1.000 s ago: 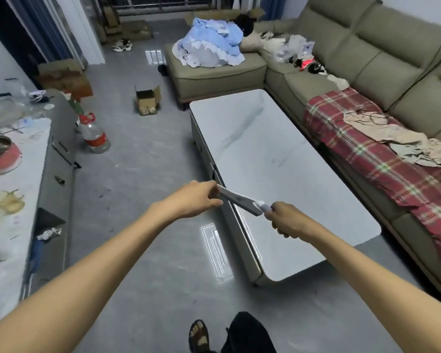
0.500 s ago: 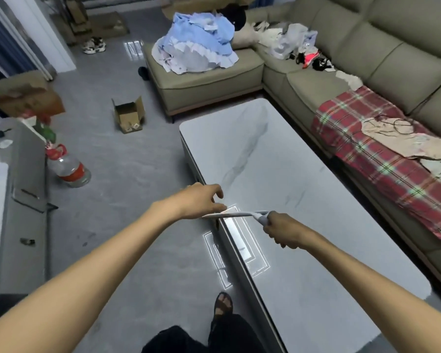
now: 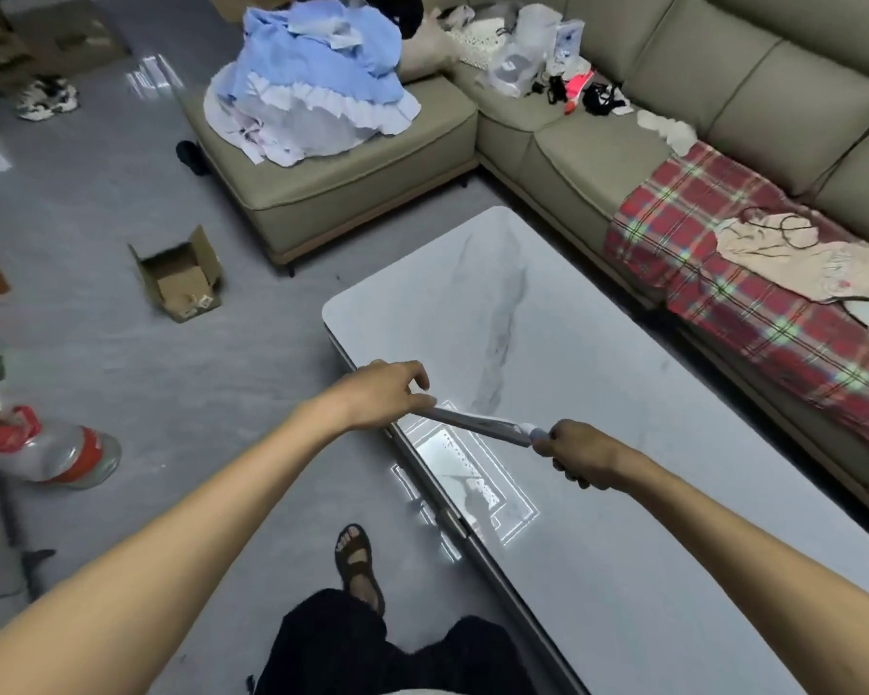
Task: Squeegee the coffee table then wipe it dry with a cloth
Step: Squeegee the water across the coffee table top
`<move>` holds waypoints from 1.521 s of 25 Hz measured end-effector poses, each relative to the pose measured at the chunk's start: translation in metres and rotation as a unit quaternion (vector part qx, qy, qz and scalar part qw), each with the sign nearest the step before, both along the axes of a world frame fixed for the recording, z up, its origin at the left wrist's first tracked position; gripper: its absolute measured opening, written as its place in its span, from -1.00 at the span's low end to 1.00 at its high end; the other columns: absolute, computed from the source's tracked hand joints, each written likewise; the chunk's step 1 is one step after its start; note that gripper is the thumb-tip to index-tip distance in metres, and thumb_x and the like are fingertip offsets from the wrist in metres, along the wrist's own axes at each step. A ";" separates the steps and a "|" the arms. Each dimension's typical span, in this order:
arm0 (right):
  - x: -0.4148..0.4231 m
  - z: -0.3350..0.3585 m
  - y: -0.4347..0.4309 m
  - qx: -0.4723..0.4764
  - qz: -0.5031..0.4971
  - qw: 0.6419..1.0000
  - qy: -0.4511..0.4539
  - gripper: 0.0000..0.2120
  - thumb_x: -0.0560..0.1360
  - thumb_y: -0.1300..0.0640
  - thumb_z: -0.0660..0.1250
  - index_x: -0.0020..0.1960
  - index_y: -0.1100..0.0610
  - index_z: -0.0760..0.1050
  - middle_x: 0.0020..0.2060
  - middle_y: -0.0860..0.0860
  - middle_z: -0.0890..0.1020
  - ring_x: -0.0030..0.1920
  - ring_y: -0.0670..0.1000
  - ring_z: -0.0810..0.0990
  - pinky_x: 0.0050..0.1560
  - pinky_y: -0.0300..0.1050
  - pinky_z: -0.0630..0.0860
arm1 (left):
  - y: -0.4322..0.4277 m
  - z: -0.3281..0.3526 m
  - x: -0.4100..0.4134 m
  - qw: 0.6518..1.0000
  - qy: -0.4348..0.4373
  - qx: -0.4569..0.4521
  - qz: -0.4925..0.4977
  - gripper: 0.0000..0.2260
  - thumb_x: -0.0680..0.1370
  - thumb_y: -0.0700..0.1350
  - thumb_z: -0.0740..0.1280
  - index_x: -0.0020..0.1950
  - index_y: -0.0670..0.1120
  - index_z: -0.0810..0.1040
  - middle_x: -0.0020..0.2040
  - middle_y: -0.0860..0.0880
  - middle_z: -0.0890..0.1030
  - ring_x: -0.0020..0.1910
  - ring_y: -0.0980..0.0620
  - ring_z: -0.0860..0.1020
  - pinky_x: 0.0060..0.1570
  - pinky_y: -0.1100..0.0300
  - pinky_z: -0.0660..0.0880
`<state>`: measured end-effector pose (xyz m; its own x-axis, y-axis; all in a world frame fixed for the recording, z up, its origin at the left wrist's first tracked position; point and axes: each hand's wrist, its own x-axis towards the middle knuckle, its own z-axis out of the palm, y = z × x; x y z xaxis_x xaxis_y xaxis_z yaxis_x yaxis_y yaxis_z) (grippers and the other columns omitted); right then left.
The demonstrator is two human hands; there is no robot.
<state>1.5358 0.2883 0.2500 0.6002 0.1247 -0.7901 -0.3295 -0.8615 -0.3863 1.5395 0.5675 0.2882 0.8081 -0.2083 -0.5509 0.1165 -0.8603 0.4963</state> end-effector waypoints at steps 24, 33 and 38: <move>0.495 -0.277 0.078 -0.147 -0.165 0.953 -0.208 -0.72 0.63 0.14 0.09 0.32 0.18 0.29 -0.04 0.27 0.60 -0.05 0.34 0.53 -0.13 0.03 0.36 | 0.070 -0.384 0.566 0.994 0.011 0.064 -0.089 -0.59 0.55 -0.02 0.31 0.34 -0.14 0.34 0.43 -0.16 0.25 0.39 -0.14 0.33 0.31 0.02 0.35; 0.675 -0.358 0.085 -0.189 -0.174 0.936 -0.242 -0.60 0.58 0.17 0.07 0.41 0.01 0.25 0.14 0.27 0.56 0.12 0.33 0.47 -0.08 0.00 0.32 | 0.056 -0.474 0.595 0.976 0.042 0.089 -0.195 -0.59 0.56 -0.06 0.15 0.32 -0.27 0.26 0.51 -0.46 -0.08 0.55 -0.33 -0.15 0.49 -0.07 0.07; 0.640 -0.356 0.088 -0.196 -0.144 0.947 -0.210 -0.47 0.57 0.20 0.06 0.50 -0.09 0.11 0.04 0.30 0.56 -0.08 0.30 0.47 -0.13 0.00 0.35 | 0.039 -0.463 0.609 0.975 0.103 0.092 -0.175 -0.48 0.55 0.02 0.12 0.42 -0.23 0.16 0.50 -0.49 -0.12 0.52 -0.40 -0.16 0.49 -0.10 0.06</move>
